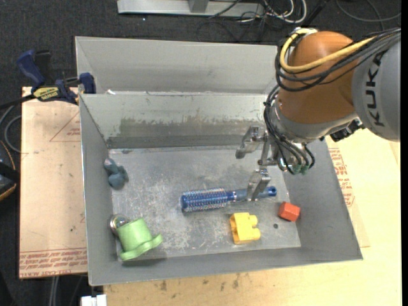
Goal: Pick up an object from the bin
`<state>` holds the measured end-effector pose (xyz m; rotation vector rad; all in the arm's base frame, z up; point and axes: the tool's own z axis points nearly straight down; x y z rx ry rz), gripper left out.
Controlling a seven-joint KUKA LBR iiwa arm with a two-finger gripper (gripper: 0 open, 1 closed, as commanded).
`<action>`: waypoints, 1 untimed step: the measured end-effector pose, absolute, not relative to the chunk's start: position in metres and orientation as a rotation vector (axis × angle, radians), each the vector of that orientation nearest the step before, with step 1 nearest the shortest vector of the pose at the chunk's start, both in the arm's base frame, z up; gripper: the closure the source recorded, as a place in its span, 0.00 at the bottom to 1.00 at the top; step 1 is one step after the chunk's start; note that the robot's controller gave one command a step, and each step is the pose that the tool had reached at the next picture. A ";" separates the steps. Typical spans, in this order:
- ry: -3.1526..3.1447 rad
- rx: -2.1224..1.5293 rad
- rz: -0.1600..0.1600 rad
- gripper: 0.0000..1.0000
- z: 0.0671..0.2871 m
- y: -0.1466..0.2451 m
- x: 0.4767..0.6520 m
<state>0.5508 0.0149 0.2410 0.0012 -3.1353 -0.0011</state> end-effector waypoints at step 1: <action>-3.130 0.347 -0.003 0.00 0.075 0.020 0.571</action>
Offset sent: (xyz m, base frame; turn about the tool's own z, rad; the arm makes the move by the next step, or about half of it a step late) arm 0.0164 0.0032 -0.1710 -0.2214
